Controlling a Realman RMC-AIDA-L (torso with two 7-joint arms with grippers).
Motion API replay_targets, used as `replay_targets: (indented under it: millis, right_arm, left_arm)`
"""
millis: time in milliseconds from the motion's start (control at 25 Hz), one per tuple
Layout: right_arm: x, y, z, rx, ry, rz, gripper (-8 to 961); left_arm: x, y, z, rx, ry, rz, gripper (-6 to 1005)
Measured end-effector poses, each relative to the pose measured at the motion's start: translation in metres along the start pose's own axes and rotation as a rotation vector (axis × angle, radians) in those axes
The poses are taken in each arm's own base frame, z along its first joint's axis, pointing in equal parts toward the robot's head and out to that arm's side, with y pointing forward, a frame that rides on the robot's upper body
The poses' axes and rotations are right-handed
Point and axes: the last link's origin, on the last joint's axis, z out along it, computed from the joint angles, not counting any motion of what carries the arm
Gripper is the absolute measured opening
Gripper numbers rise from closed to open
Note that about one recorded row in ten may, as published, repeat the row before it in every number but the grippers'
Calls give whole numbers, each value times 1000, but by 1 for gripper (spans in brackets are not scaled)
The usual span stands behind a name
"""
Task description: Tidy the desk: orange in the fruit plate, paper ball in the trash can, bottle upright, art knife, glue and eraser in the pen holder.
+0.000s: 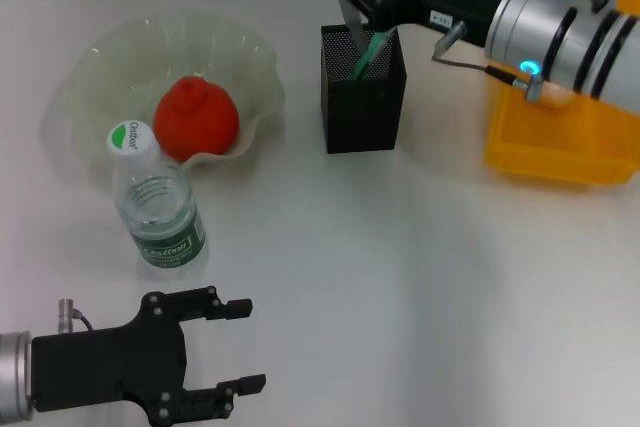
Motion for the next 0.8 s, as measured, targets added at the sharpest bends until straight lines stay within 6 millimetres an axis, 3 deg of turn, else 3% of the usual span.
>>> replay_targets:
  millis: [280, 520, 680, 800]
  right_arm:
    - [8, 1, 1, 1, 22, -21, 135]
    - [11, 3, -5, -5, 9, -15, 298]
    - [10, 12, -27, -55, -58, -7, 302]
    - [12, 21, -59, -81, -124, -4, 305]
  left_arm:
    - [0, 0, 0, -2, 1, 2, 699]
    - [1, 0, 0, -5, 5, 2, 699]
    - [1, 1, -1, -2, 7, -1, 699]
    - [1, 1, -2, -2, 8, 0, 699]
